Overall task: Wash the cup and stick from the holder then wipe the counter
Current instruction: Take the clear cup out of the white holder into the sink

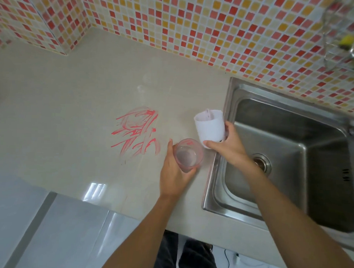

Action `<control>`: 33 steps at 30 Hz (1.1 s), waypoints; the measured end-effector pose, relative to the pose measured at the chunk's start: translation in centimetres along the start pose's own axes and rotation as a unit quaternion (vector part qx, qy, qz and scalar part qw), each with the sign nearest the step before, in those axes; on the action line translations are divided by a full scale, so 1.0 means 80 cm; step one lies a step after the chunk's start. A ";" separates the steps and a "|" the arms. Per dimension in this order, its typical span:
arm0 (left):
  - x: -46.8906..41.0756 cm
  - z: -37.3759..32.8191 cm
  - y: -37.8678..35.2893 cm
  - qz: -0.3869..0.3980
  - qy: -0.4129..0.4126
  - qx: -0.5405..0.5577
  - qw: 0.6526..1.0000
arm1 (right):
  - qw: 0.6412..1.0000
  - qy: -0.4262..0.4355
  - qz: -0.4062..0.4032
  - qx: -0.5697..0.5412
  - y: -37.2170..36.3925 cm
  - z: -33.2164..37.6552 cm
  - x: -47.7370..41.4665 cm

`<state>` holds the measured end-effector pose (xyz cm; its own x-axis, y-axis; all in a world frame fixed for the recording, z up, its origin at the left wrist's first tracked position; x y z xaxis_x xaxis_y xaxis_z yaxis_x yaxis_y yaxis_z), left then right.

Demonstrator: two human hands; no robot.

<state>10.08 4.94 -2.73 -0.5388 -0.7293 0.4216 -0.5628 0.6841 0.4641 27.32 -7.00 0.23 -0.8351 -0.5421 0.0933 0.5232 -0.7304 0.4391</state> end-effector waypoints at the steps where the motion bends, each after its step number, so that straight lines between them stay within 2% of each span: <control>1: 0.000 0.000 -0.001 0.000 0.000 -0.002 1.000 | 1.000 0.017 0.000 0.005 -0.004 0.003 -0.001; 9: -0.002 0.005 -0.001 -0.001 -0.008 -0.004 1.000 | 0.998 0.059 0.002 0.007 -0.024 -0.002 0.005; 16: 0.002 0.002 0.002 0.002 -0.009 0.043 0.999 | 0.996 0.085 -0.004 0.016 -0.010 -0.010 0.019; 18: 0.003 0.006 0.003 0.004 -0.011 0.051 0.999 | 0.996 0.068 -0.034 0.045 0.015 -0.028 0.049; 20: 0.009 0.007 0.000 0.014 -0.013 0.050 0.999 | 0.990 0.043 -0.061 0.119 0.052 -0.051 0.092; 24: 0.043 -0.002 -0.029 0.048 -0.040 0.049 0.997 | 0.972 -0.034 -0.046 0.229 0.119 -0.118 0.191; 28: 0.090 -0.037 -0.096 0.085 -0.065 0.049 0.993 | 0.944 -0.093 -0.024 0.316 0.186 -0.173 0.259; 33: 0.131 -0.088 -0.212 0.128 -0.132 -0.003 0.983 | 0.928 -0.140 -0.008 0.346 0.258 -0.217 0.288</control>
<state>18.40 -14.37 -0.70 -0.8071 -0.5036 0.3082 -0.3838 0.8442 0.3743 21.78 -41.75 -4.07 -0.9039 -0.3333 0.2680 0.3571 -0.2434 0.9018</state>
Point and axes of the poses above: each hand's wrist, its own x-axis away from the middle knuckle, its own y-axis out of the back of the hand, z = x × y, the point moved 10 cm from there along -x, towards the middle knuckle, and after that the axes turned 15 degrees about y, right-handed, at the moved point
